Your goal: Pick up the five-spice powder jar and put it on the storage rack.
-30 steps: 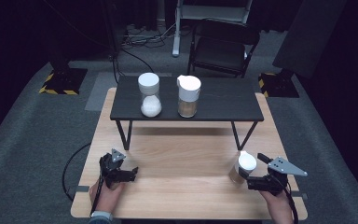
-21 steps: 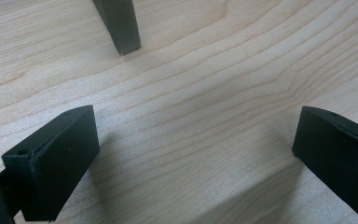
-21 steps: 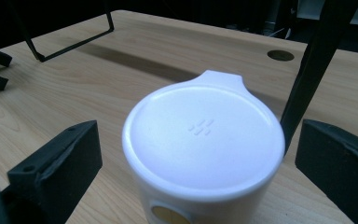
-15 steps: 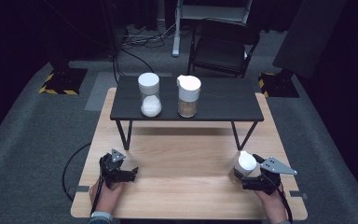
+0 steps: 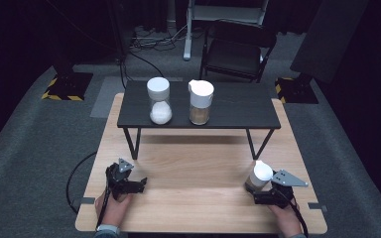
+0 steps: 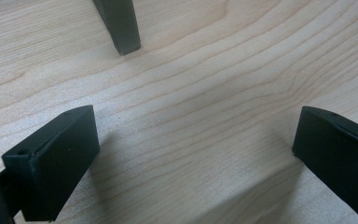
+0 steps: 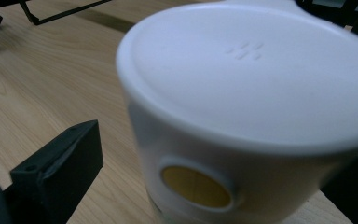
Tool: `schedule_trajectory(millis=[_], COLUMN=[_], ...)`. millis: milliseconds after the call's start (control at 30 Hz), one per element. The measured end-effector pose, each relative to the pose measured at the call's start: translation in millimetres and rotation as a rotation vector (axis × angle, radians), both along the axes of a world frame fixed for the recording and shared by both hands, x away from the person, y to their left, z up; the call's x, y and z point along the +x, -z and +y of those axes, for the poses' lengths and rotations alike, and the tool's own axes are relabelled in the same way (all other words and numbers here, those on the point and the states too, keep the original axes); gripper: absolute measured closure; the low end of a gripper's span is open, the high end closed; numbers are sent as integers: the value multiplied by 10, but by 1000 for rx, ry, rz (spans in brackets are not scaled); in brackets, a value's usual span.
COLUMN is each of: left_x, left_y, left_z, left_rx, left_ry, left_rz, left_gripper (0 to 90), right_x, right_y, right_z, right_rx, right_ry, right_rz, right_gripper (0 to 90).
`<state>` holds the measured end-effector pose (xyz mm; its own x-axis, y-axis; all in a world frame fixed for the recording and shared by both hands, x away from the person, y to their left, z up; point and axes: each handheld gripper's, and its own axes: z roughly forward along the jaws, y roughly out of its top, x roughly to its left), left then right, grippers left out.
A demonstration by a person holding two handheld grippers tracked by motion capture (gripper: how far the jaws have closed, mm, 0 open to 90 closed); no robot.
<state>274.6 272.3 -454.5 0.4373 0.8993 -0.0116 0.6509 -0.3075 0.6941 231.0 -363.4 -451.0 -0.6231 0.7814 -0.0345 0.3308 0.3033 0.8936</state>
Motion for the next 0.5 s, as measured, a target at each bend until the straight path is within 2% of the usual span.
schedule_trajectory(millis=[233,500], left_x=[0,0], left_y=[0,0], left_z=[0,0], left_rx=[0,0], left_ry=[0,0], left_rz=[0,0], left_gripper=[1,1], right_x=[24,64], right_y=[61,107], right_z=[22,7], right_rx=[-31,-40], right_ry=[3,-16], right_rz=[14,30], right_gripper=[33,130])
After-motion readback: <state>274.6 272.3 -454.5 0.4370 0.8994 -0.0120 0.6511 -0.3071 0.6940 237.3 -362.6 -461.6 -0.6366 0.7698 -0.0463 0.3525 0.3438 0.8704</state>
